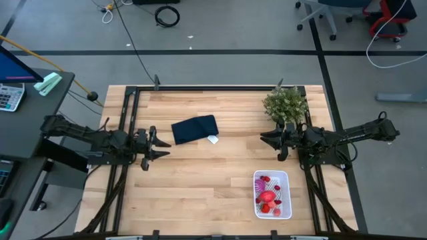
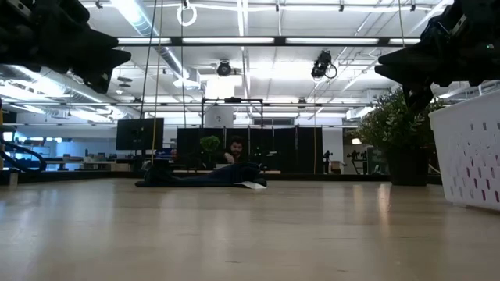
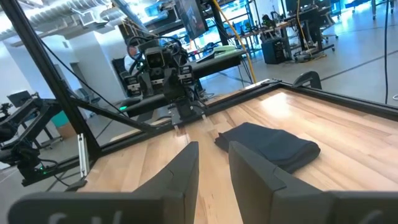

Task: Pick and placing Produce into tupperware
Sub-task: Return to Home Position

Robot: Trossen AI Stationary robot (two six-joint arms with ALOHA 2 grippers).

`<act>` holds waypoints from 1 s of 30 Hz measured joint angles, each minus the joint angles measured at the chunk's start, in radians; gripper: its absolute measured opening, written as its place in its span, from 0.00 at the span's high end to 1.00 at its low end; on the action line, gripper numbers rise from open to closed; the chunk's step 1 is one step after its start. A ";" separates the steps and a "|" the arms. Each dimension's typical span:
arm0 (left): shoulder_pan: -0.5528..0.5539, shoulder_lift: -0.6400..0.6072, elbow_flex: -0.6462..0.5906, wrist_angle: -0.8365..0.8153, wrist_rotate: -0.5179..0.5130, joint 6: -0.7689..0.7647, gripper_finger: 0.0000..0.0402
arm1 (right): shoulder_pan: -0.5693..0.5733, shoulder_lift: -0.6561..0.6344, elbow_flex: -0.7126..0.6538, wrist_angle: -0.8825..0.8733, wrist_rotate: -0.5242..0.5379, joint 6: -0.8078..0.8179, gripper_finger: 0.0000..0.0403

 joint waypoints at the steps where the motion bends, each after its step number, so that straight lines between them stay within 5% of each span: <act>1: 0.000 0.001 0.000 0.000 0.000 0.000 0.64 | 0.000 0.000 0.000 0.000 0.000 0.000 0.76; 19: -0.057 0.001 -0.001 -0.132 0.063 0.067 0.64 | 0.000 0.000 0.000 0.000 0.000 0.000 0.76; 30: -0.056 0.001 -0.001 -0.143 0.058 -0.078 0.61 | 0.000 0.000 0.000 0.000 0.000 0.000 0.76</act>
